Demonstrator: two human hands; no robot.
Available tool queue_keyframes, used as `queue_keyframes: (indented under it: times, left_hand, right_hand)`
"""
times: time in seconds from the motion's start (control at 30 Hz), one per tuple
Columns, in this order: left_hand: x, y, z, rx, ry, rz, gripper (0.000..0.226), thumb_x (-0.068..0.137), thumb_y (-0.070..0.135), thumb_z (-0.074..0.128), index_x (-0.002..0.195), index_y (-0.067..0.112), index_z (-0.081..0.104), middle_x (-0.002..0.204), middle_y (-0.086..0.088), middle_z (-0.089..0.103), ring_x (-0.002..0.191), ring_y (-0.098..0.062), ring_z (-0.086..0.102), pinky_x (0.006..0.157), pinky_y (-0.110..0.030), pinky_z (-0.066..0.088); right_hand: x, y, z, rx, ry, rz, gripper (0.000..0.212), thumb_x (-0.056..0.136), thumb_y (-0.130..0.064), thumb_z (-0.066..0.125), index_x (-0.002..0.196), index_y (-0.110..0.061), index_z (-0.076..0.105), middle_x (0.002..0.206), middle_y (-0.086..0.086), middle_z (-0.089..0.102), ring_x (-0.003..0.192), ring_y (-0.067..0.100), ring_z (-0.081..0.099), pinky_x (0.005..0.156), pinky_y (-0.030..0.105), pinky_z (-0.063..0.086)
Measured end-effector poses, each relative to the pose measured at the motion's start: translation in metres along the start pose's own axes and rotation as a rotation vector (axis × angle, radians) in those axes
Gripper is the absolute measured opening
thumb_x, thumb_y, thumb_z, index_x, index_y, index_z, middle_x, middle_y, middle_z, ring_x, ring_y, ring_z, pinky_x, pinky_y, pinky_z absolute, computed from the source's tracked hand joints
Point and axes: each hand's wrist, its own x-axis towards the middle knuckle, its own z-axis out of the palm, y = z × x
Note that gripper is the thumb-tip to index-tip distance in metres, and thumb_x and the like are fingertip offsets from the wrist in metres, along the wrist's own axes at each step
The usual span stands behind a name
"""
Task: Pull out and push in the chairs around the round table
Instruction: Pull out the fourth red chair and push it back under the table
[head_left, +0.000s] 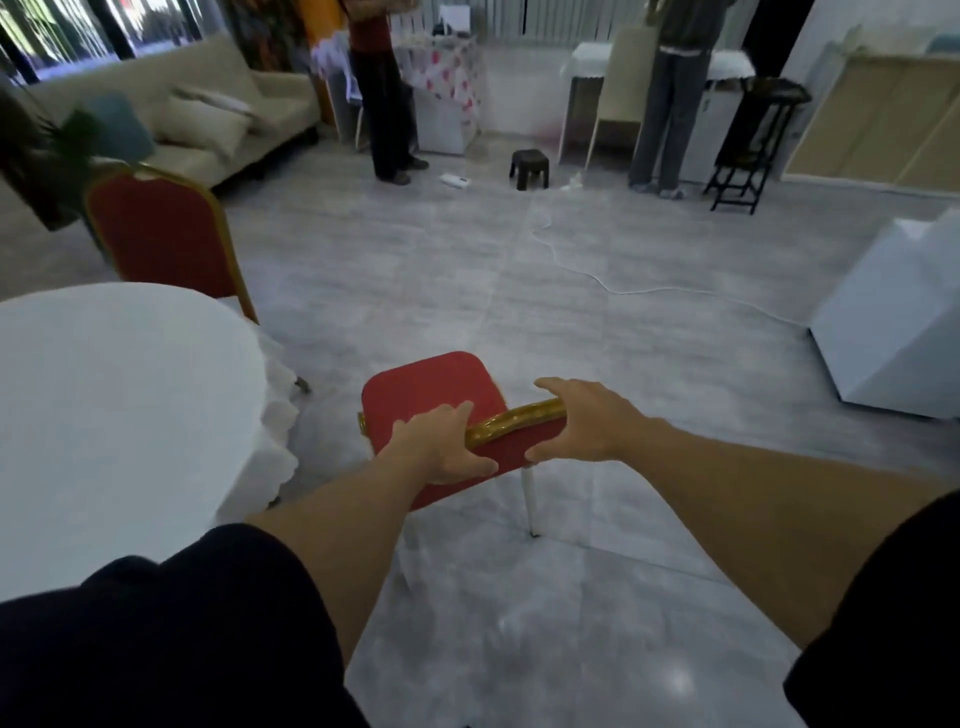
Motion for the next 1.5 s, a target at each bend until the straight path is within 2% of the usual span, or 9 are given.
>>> queue_keyframes:
  times: [0.17,0.23,0.37,0.47,0.57,0.83,1.1,1.3,1.5]
  left_hand:
    - [0.036,-0.018,0.019,-0.051,-0.097,-0.031,0.101,0.084,0.065,0.066,0.166,0.025,0.024,0.157,-0.01,0.049,0.139,-0.036,0.052,0.114,-0.055,0.043]
    - [0.045,-0.023,0.027,-0.091,-0.125,-0.06,0.094,0.086,0.06,0.066,0.165,0.024,0.03,0.155,-0.011,0.052,0.137,-0.035,0.053,0.113,-0.052,0.045]
    - [0.056,-0.027,0.04,-0.187,-0.218,-0.118,0.051,0.09,0.04,0.065,0.137,0.023,0.061,0.135,-0.009,0.066,0.121,-0.032,0.062,0.102,-0.042,0.05]
    - [0.067,-0.024,0.039,-0.208,-0.282,-0.166,0.046,0.087,0.032,0.061,0.132,0.027,0.064,0.128,-0.009,0.067,0.117,-0.032,0.064,0.1,-0.042,0.053]
    - [0.079,-0.02,0.036,-0.21,-0.307,-0.186,0.043,0.088,0.024,0.061,0.13,0.033,0.065,0.123,-0.008,0.067,0.116,-0.03,0.064,0.101,-0.042,0.054]
    - [0.116,0.007,0.026,-0.238,-0.283,-0.272,0.036,0.089,0.026,0.06,0.123,0.033,0.069,0.114,-0.006,0.067,0.109,-0.029,0.065,0.099,-0.044,0.056]
    - [0.161,0.026,0.009,-0.284,-0.291,-0.324,0.039,0.091,0.026,0.056,0.127,0.028,0.068,0.122,-0.009,0.067,0.116,-0.033,0.063,0.101,-0.042,0.052]
    - [0.193,0.037,-0.008,-0.285,-0.307,-0.376,0.055,0.092,0.029,0.054,0.148,0.028,0.057,0.133,-0.014,0.063,0.121,-0.035,0.06,0.105,-0.043,0.051]
    - [0.21,0.045,-0.024,-0.354,-0.25,-0.439,0.045,0.095,0.026,0.053,0.139,0.024,0.063,0.125,-0.013,0.068,0.116,-0.034,0.065,0.099,-0.04,0.052]
  right_hand:
    - [0.049,0.001,0.019,-0.062,-0.106,-0.067,0.117,0.07,-0.07,0.085,0.166,-0.03,0.03,0.161,0.0,0.051,0.146,0.028,0.049,0.115,0.055,0.043]
    - [0.068,0.005,0.028,-0.101,-0.142,-0.111,0.114,0.071,-0.068,0.085,0.165,-0.032,0.032,0.157,-0.002,0.054,0.141,0.027,0.053,0.111,0.05,0.044]
    - [0.097,0.01,0.04,-0.222,-0.233,-0.196,0.068,0.092,-0.034,0.077,0.154,-0.033,0.049,0.143,-0.002,0.064,0.132,0.027,0.059,0.109,0.048,0.044]
    - [0.121,0.023,0.046,-0.246,-0.276,-0.204,0.039,0.095,-0.014,0.064,0.125,-0.037,0.067,0.11,-0.003,0.07,0.105,0.026,0.068,0.093,0.047,0.053]
    - [0.142,0.035,0.045,-0.284,-0.342,-0.278,0.044,0.093,-0.01,0.059,0.122,-0.041,0.072,0.089,-0.006,0.06,0.079,0.02,0.06,0.072,0.037,0.048]
    - [0.192,0.068,0.019,-0.329,-0.365,-0.423,0.045,0.092,-0.01,0.058,0.12,-0.041,0.076,0.083,-0.004,0.061,0.067,0.014,0.055,0.066,0.035,0.046]
    - [0.246,0.095,-0.006,-0.369,-0.379,-0.51,0.052,0.093,-0.014,0.058,0.131,-0.047,0.071,0.089,-0.006,0.06,0.077,0.019,0.058,0.07,0.036,0.047]
    - [0.289,0.107,-0.023,-0.439,-0.407,-0.571,0.055,0.092,-0.009,0.06,0.129,-0.049,0.069,0.097,-0.001,0.068,0.081,0.023,0.064,0.073,0.038,0.054]
    - [0.332,0.11,-0.031,-0.48,-0.41,-0.627,0.05,0.093,-0.006,0.06,0.125,-0.043,0.071,0.089,-0.002,0.065,0.074,0.019,0.062,0.066,0.034,0.049]
